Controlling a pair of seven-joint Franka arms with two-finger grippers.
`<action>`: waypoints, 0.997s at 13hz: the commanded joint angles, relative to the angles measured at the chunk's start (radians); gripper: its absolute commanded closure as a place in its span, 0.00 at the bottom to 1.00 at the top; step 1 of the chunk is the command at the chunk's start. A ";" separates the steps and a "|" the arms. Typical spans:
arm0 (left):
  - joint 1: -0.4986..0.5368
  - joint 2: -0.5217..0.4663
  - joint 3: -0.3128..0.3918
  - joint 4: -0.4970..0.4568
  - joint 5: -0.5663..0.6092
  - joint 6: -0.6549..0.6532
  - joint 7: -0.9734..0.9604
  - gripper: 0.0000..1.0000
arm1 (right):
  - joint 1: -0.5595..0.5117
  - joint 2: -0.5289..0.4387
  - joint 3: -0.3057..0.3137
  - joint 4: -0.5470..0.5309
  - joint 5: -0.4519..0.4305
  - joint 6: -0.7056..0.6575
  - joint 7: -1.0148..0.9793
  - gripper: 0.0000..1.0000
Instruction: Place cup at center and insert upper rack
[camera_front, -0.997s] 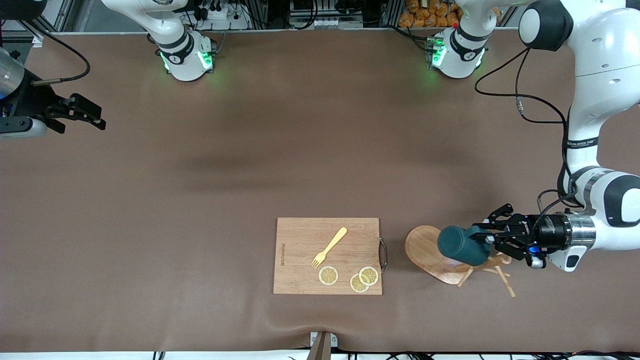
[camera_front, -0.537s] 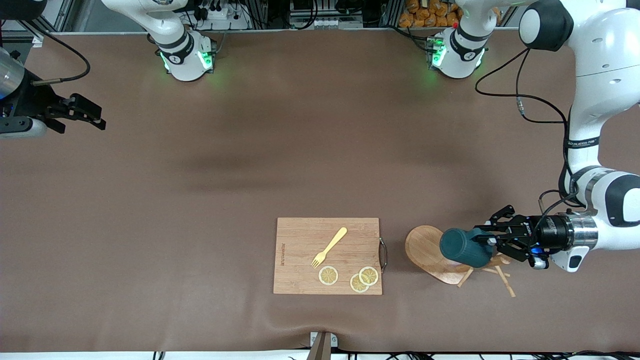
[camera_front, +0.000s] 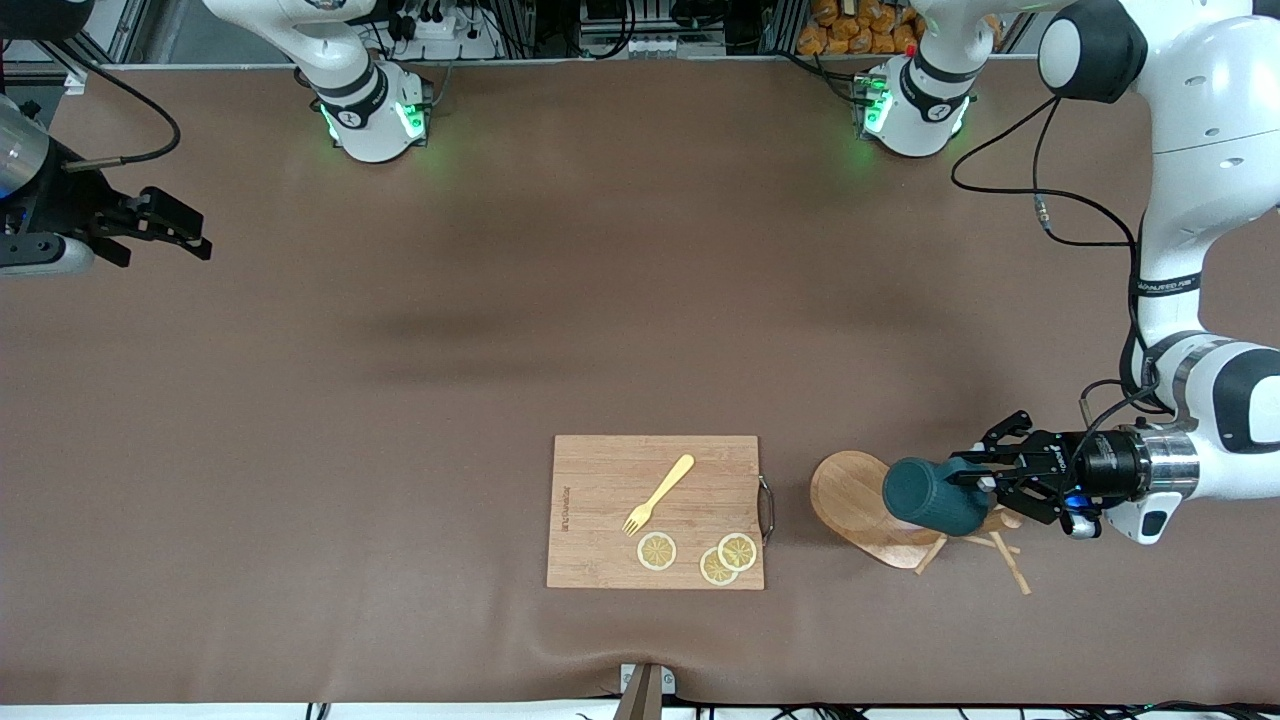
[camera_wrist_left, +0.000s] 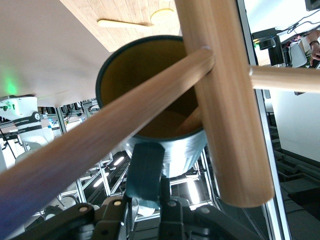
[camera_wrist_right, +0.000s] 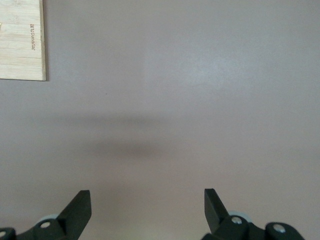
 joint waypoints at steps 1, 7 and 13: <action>-0.015 0.007 0.011 0.016 0.001 0.003 0.007 0.81 | -0.014 -0.018 0.011 -0.015 -0.014 -0.003 -0.013 0.00; -0.018 0.000 0.017 0.023 0.033 0.015 0.007 0.81 | -0.014 -0.018 0.011 -0.015 -0.014 -0.005 -0.013 0.00; -0.016 0.000 0.017 0.023 0.036 0.016 0.007 0.68 | -0.014 -0.018 0.011 -0.015 -0.014 -0.005 -0.013 0.00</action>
